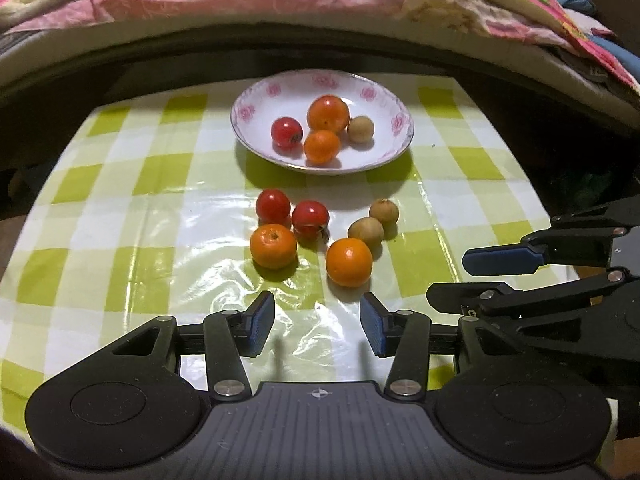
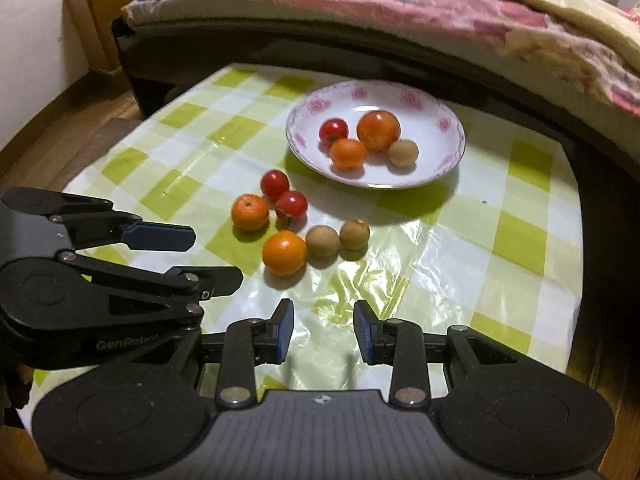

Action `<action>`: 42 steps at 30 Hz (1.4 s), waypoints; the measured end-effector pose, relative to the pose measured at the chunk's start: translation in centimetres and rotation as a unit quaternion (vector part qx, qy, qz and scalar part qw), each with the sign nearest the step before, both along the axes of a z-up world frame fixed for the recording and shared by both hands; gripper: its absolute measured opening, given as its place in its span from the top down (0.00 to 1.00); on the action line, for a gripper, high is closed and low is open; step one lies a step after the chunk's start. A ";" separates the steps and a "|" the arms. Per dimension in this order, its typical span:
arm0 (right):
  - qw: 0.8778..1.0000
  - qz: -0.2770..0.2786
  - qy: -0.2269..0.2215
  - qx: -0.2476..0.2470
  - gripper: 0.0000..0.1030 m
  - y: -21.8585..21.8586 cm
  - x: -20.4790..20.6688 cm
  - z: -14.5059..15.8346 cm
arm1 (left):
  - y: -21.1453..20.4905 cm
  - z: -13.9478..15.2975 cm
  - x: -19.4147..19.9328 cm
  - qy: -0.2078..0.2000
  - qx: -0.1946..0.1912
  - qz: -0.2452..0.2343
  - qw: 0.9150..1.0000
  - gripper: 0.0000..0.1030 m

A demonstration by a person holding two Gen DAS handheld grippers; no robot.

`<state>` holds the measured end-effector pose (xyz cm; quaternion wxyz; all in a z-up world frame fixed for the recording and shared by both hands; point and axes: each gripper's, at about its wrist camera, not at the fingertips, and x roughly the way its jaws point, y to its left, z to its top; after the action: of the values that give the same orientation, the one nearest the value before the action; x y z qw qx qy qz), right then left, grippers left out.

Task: Organize fruits
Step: 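Withdraw both open tools from the plate toward the remaining fruit, then grasp a mandarin orange with the left tool, then grasp a brown longan with the right tool while the left tool holds the mandarin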

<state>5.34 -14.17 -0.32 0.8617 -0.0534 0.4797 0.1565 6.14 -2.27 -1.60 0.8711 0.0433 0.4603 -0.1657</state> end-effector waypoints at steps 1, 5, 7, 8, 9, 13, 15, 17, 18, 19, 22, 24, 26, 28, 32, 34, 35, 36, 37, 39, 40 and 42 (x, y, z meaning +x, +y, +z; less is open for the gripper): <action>1.000 0.000 0.004 0.000 0.66 -0.1 0.3 -0.3 | 0.0 -0.1 0.1 0.000 0.000 -0.001 1.000 0.46; 1.000 -0.004 0.006 -0.006 0.66 -0.5 1.0 -1.0 | 0.4 -0.2 0.5 0.004 -0.013 0.000 1.000 0.40; 1.000 -0.009 0.008 -0.003 0.66 -1.0 1.5 -1.2 | 0.3 -0.1 0.7 0.001 -0.016 -0.005 1.000 0.40; 1.000 -0.010 0.009 -0.002 0.66 -1.1 1.7 -1.2 | 0.1 -0.1 0.8 0.000 -0.016 -0.008 1.000 0.40; 1.000 -0.010 0.009 -0.003 0.66 -1.3 1.9 -1.1 | -0.1 -0.1 0.9 -0.002 -0.017 -0.012 1.000 0.40; 1.000 -0.014 0.001 -0.007 0.66 -2.0 2.6 -0.7 | -0.7 -0.6 1.2 0.001 -0.019 -0.027 0.999 0.40; 1.000 -0.014 0.002 -0.005 0.65 -2.3 3.0 -0.7 | -1.0 -0.9 1.5 0.003 -0.019 -0.031 0.999 0.40; 1.000 -0.016 0.003 -0.010 0.65 -2.6 3.3 -0.8 | -1.5 -1.3 1.8 0.006 -0.020 -0.037 0.999 0.40; 1.000 -0.018 0.004 -0.012 0.65 -2.8 3.5 -0.9 | -1.7 -1.4 2.0 0.006 -0.020 -0.039 0.999 0.40; 1.000 -0.022 0.005 -0.013 0.65 -3.0 3.7 -0.8 | -2.0 -1.5 2.1 0.006 -0.019 -0.042 0.999 0.41; 0.999 -0.032 0.007 -0.008 0.65 -3.5 4.0 -0.7 | -2.6 -1.9 2.5 0.005 -0.017 -0.047 0.999 0.41; 0.999 -0.034 0.006 -0.005 0.65 -3.7 4.0 -0.5 | -2.8 -2.1 2.8 0.005 -0.015 -0.047 0.999 0.41; 0.999 -0.033 0.006 -0.003 0.65 -3.9 3.9 -0.5 | -3.0 -2.4 3.0 0.007 -0.014 -0.046 0.999 0.41; 0.999 -0.033 0.007 -0.001 0.65 -4.0 3.8 -0.5 | -3.2 -2.5 3.1 0.002 -0.013 -0.046 0.999 0.42; 0.999 -0.037 0.009 -0.001 0.65 -4.3 4.0 -0.6 | -3.4 -2.6 3.2 -0.007 -0.011 -0.045 0.999 0.46; 0.999 -0.038 0.010 0.001 0.65 -4.3 4.2 -0.6 | -3.4 -2.6 3.1 -0.011 -0.005 -0.045 0.999 0.56; 0.999 -0.037 0.009 0.003 0.65 -4.2 4.3 -0.6 | -3.4 -2.5 3.1 -0.011 -0.005 -0.045 0.999 0.60; 0.999 -0.037 0.008 0.003 0.65 -4.2 4.4 -0.6 | -3.3 -2.5 3.0 -0.009 -0.008 -0.045 0.999 0.61; 0.999 -0.036 0.008 0.003 0.65 -4.1 4.5 -0.6 | -3.2 -2.5 3.0 -0.008 -0.010 -0.044 0.999 0.61; 0.999 -0.035 0.008 0.003 0.65 -4.0 4.7 -0.6 | -3.2 -2.4 2.8 -0.008 -0.008 -0.045 0.999 0.61; 0.999 -0.034 0.008 0.004 0.65 -3.9 4.9 -0.7 | -3.1 -2.3 2.7 -0.008 -0.007 -0.046 0.999 0.61; 0.999 -0.033 0.009 0.005 0.65 -3.9 5.2 -0.8 | -2.9 -2.3 2.4 -0.005 -0.009 -0.046 0.999 0.61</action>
<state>10.53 -18.04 -1.13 0.8625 -0.0319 0.4880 0.1305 8.50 -5.19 -3.87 0.8650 0.0578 0.4523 -0.2097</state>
